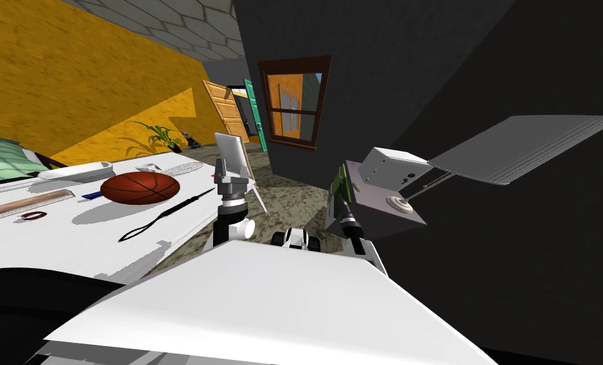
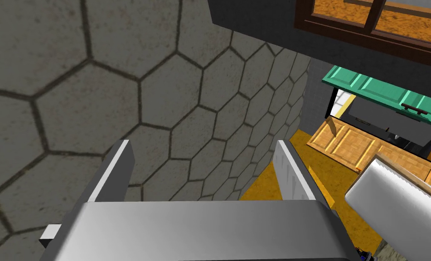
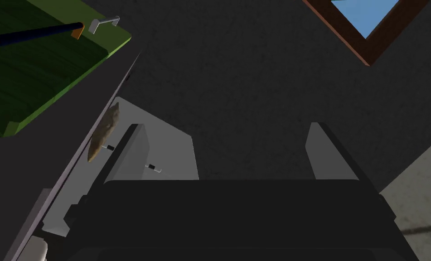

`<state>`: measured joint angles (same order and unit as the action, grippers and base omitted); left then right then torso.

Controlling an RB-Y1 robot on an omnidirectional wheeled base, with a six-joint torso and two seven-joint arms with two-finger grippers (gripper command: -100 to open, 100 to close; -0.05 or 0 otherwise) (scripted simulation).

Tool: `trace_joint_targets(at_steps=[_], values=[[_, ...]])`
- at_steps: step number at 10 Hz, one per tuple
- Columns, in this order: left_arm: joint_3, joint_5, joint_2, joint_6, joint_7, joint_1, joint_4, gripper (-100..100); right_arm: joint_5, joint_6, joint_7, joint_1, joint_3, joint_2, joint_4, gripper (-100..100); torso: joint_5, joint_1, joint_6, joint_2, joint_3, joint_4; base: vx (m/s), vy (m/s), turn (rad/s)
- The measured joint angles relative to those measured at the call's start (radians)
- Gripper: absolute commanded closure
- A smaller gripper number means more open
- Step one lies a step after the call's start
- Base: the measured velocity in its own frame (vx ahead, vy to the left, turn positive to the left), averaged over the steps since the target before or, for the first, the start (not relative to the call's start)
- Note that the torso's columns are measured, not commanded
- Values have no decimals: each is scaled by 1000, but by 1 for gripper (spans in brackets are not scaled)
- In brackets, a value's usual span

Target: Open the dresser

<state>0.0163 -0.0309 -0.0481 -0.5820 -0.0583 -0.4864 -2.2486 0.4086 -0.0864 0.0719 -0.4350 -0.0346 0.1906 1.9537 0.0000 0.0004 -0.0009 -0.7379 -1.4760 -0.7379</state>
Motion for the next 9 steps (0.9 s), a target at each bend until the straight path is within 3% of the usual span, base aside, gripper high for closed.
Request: trace_joint_targets(at_steps=[2,4,5,6,9], values=[[0,0,0,0,0,0,0,0,22,46,2,-6,-5,10,-10,-100,0,0,2,0,0,0,-4,-9,167],[0,0,0,0,0,0,0,0,65,93,4,4,-12,23,-61,-100,0,-1,1,0,0,0,-2,-13,111],[0,0,0,0,0,0,0,0,71,118,3,7,-15,25,-63,-100,0,-1,2,0,0,0,-5,-16,327],[0,0,0,0,0,0,0,0,94,161,5,20,-29,34,-83,-100,0,0,0,0,0,0,-5,-21,209],[0,0,0,0,0,0,0,0,175,250,19,3,-44,28,-138,-100,0,-1,1,0,0,0,-4,-20,189]])
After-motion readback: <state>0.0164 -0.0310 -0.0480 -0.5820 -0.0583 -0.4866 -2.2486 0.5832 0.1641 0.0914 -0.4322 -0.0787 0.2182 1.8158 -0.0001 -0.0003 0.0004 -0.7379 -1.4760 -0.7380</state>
